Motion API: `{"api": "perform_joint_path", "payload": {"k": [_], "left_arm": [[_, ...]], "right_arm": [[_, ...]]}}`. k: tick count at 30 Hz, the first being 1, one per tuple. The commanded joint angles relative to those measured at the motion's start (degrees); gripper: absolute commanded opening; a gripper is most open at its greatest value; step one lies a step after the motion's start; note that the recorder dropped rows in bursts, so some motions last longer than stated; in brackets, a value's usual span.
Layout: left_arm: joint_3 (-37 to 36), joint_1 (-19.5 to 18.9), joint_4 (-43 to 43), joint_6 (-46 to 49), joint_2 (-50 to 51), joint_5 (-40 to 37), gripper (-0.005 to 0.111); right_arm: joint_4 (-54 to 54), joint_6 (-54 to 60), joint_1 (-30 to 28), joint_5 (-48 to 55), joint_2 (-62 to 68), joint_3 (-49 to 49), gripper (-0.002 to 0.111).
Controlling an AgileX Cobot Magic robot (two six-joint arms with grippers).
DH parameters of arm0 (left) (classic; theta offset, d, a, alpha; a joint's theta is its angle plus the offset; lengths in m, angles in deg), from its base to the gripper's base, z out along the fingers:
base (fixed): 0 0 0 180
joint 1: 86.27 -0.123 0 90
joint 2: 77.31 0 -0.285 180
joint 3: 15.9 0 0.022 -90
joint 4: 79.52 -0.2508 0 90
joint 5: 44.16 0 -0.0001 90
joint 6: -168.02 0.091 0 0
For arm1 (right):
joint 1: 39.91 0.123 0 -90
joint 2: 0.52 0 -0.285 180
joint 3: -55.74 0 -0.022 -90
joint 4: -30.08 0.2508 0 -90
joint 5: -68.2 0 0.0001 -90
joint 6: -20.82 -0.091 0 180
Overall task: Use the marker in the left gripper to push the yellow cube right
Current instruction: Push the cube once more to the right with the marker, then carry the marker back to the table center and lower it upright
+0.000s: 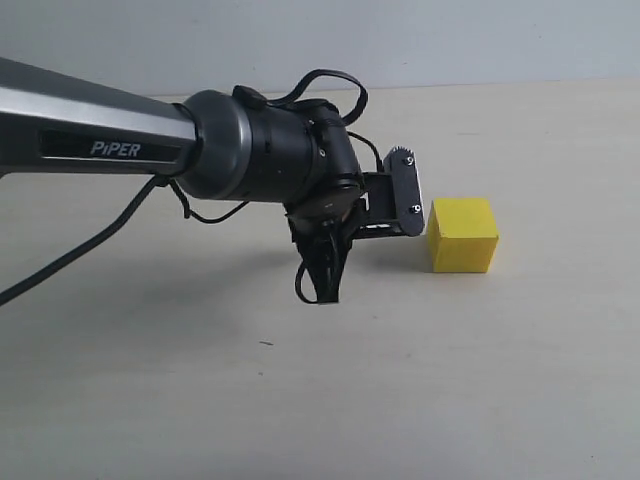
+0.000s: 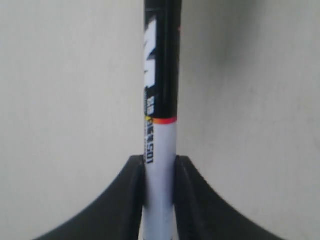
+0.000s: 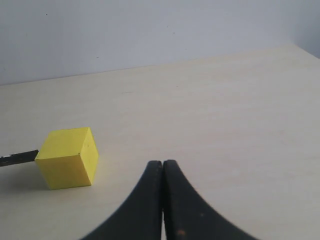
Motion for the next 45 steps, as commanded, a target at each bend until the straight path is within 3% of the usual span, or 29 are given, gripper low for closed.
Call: {"api": "perform_joint_path", "payload": {"k": [1,13,23,28,33,38,45], "left_arm": [[0.0,0.07,0.03,-0.89,-0.12,-5.29,0.0],[-0.15,2.04,0.02,-2.25,-0.21,-4.65,0.0],[-0.15,1.6,0.14,-17.45,-7.64,-14.45,0.0],[-0.15,0.35,0.76,-36.41,-12.58,-17.47,0.0],[-0.15,-3.23,11.57,-54.46,-14.67,-20.55,0.0],[-0.15,-5.88,23.0,-54.76,-14.67,-22.49,0.0],[-0.15,-5.88,23.22,-59.86,-14.67,-22.04,0.0]], "right_arm": [[0.01,0.01,-0.2,-0.55,-0.35,-0.26,0.0],[0.01,0.01,-0.2,-0.55,-0.35,-0.26,0.0],[0.01,0.01,-0.2,-0.55,-0.35,-0.26,0.0],[0.01,0.01,-0.2,-0.55,-0.35,-0.26,0.0],[0.01,0.01,-0.2,-0.55,-0.35,-0.26,0.0],[0.01,0.01,-0.2,-0.55,-0.35,-0.26,0.0],[0.01,0.01,-0.2,-0.55,-0.35,-0.26,0.0]]}}
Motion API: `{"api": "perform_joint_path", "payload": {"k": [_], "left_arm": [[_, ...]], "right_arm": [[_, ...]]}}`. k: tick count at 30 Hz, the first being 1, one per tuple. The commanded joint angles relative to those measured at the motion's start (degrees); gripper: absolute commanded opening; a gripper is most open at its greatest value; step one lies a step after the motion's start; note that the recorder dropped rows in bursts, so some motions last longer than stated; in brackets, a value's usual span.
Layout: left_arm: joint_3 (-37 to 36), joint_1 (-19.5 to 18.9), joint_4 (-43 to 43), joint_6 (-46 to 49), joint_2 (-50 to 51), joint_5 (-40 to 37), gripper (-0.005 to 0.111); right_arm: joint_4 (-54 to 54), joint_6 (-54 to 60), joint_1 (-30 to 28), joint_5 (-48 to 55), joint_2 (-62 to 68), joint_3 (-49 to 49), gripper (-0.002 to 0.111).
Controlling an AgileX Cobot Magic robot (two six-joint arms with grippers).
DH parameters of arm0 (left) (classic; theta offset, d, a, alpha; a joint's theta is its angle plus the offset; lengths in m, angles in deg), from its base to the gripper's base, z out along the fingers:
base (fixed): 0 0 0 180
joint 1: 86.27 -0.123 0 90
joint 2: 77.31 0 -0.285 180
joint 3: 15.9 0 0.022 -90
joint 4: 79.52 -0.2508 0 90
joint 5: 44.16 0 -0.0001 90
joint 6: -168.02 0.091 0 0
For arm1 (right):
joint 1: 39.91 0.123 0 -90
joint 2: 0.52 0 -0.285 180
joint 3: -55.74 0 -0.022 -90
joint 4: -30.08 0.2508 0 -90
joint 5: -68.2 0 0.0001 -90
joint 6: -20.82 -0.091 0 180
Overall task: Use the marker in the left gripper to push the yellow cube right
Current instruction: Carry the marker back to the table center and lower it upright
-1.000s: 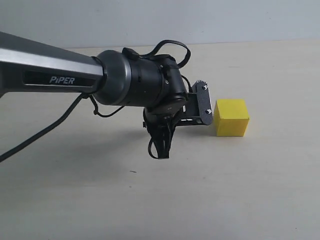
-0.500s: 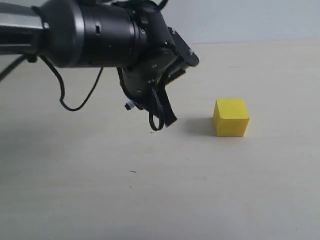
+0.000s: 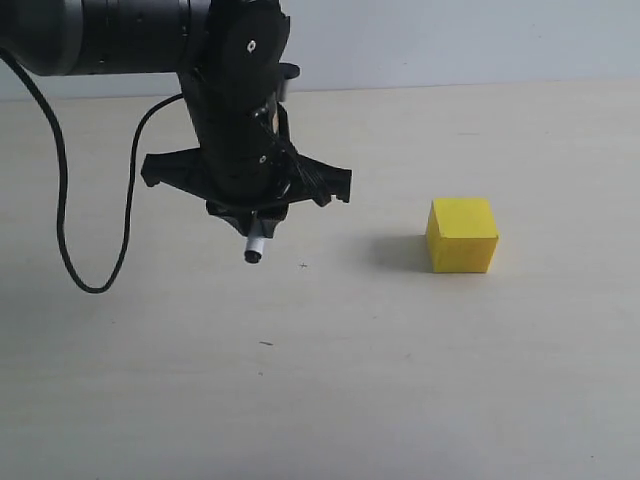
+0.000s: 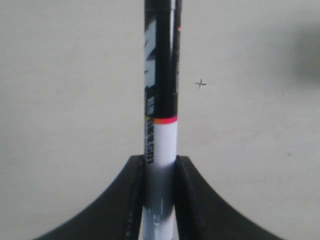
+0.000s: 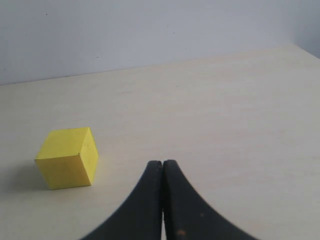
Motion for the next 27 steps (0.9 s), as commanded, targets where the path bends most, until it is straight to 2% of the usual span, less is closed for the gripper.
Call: {"api": "perform_joint_path", "payload": {"k": [1,7,14,19,27], "left_arm": [[0.04,-0.1,0.48,-4.53,-0.15,0.3,0.0],[0.15,-0.1,0.64,-5.61,3.54,0.91,0.0],[0.15,-0.63,6.05,-6.08,10.58,11.81,0.0],[0.15,-2.45,6.45,-6.08,12.37,11.84,0.0],[0.15,-2.45,6.12,-6.08,14.15,13.28,0.0]], "right_arm": [[0.01,0.01,-0.2,-0.55,-0.35,-0.26,0.0],[0.01,0.01,-0.2,-0.55,-0.35,-0.26,0.0],[0.01,0.01,-0.2,-0.55,-0.35,-0.26,0.0],[0.01,0.01,-0.2,-0.55,-0.35,-0.26,0.0],[0.01,0.01,-0.2,-0.55,-0.35,-0.26,0.0]]}}
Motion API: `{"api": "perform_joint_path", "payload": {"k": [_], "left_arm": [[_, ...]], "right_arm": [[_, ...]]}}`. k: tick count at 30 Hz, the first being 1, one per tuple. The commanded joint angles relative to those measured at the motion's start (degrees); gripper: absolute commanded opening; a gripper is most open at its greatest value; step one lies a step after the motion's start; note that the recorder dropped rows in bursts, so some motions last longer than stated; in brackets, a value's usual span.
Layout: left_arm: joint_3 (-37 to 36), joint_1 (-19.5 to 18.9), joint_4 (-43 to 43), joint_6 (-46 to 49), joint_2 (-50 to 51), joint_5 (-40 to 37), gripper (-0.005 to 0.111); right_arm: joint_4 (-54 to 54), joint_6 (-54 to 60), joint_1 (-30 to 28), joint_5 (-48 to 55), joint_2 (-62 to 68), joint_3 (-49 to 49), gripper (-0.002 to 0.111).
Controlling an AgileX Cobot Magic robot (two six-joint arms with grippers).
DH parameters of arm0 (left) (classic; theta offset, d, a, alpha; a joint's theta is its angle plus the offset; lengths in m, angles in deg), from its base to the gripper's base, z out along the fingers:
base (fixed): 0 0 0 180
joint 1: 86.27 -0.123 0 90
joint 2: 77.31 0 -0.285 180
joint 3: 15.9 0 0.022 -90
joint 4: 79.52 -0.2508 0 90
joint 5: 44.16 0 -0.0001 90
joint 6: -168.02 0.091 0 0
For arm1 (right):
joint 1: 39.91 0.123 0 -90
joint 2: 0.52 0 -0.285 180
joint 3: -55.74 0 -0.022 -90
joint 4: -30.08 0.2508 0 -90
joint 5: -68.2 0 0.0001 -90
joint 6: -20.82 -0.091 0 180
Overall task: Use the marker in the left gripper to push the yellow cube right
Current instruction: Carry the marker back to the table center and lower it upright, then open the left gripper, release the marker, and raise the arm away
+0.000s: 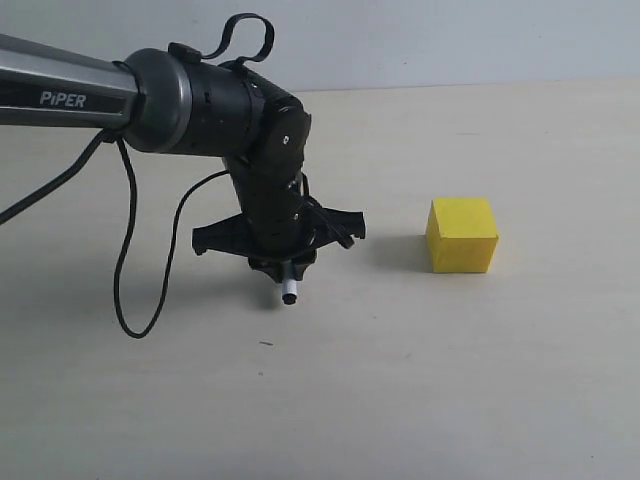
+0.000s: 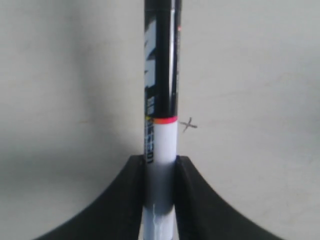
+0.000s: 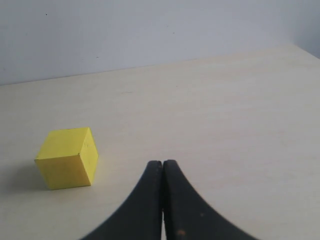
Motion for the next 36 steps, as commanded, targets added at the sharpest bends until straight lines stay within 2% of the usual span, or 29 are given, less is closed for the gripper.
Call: {"api": "perform_joint_path", "payload": {"k": [1,8,10,15,19,24,36], "left_arm": [[0.15,-0.14,-0.01,-0.53,0.9,0.63,0.0],[0.15,-0.14,0.1,-0.85,0.85,0.8,0.002],[0.15,-0.14,0.1,-1.48,0.85,0.8,0.009],[0.15,-0.14,0.1,-2.05,0.85,0.8,0.038],[0.15,-0.14,-0.28,-1.94,0.85,0.8,0.052],[0.15,-0.14,-0.28,-1.48,0.85,1.23,0.057],[1.67,-0.17,-1.77,12.89,-8.05,2.5,0.056]], "right_arm": [[0.01,0.01,-0.2,-0.55,-0.35,-0.26,0.0],[0.01,0.01,-0.2,-0.09,-0.35,-0.26,0.0],[0.01,0.01,-0.2,-0.09,-0.35,-0.26,0.0],[0.01,0.01,-0.2,-0.09,-0.35,-0.26,0.0],[0.01,0.01,-0.2,-0.09,-0.35,-0.26,0.0],[0.01,0.01,-0.2,-0.09,-0.35,-0.26,0.0],[0.01,0.01,-0.2,-0.09,-0.35,-0.26,0.0]]}}
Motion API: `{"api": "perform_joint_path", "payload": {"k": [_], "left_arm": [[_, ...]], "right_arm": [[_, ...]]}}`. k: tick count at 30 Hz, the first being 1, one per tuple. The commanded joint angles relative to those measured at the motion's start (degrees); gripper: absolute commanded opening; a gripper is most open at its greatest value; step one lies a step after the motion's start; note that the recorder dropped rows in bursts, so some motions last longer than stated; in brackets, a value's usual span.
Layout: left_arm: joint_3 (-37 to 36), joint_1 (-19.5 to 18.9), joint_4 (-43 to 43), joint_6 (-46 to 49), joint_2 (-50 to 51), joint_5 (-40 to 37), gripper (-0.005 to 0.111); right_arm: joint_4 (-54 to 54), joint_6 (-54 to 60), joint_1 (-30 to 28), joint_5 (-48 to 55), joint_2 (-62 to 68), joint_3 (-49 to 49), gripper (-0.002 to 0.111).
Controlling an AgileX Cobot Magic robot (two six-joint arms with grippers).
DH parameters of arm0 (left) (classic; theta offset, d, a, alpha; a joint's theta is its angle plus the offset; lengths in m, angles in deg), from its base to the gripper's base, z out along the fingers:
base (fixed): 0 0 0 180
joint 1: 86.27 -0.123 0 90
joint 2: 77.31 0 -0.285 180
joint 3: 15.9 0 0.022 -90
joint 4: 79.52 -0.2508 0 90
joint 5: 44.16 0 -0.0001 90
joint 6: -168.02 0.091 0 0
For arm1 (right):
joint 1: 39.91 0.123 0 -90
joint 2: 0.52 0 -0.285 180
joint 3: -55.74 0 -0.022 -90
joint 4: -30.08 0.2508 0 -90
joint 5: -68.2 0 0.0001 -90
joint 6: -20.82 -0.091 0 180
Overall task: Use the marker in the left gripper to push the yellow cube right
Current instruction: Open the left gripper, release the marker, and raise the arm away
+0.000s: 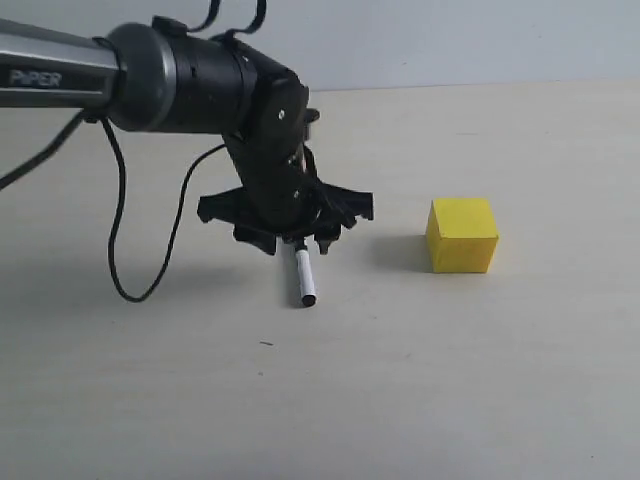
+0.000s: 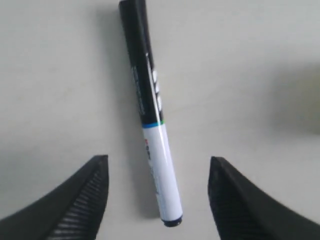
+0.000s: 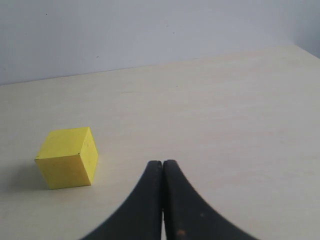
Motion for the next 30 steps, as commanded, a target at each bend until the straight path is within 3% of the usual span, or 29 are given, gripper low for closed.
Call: {"api": "perform_joint_path", "payload": {"k": [1,3,7,12,17,21,25,30], "left_arm": [[0.54,-0.17,-2.96,4.78,-5.59,1.32,0.052],[0.42,-0.17,-4.83,5.46,-8.11,1.32,0.04],[-3.59,-0.17,-9.14,6.06,-13.3,4.6,0.001],[-15.5,-0.17,-12.73,5.81,-21.65,21.87,0.0],[-33.78,-1.1,-13.42,6.89,-33.79,50.67,0.0],[-46.76,-2.52,-13.42,13.38,-44.06,67.78,0.0],[-57.38,-4.08,-13.12,19.78,-55.77,75.9,0.0],[-66.42,-5.74,-10.58,22.55,-71.09,76.66,0.0]], "right_arm": [[0.01,0.01,-0.2,-0.09,-0.35,-0.26,0.0],[0.01,0.01,-0.2,-0.09,-0.35,-0.26,0.0],[0.01,0.01,-0.2,-0.09,-0.35,-0.26,0.0],[0.01,0.01,-0.2,-0.09,-0.35,-0.26,0.0],[0.01,0.01,-0.2,-0.09,-0.35,-0.26,0.0],[0.01,0.01,-0.2,-0.09,-0.35,-0.26,0.0],[0.01,0.01,-0.2,-0.09,-0.35,-0.26,0.0],[0.01,0.01,-0.2,-0.09,-0.35,-0.26,0.0]]}}
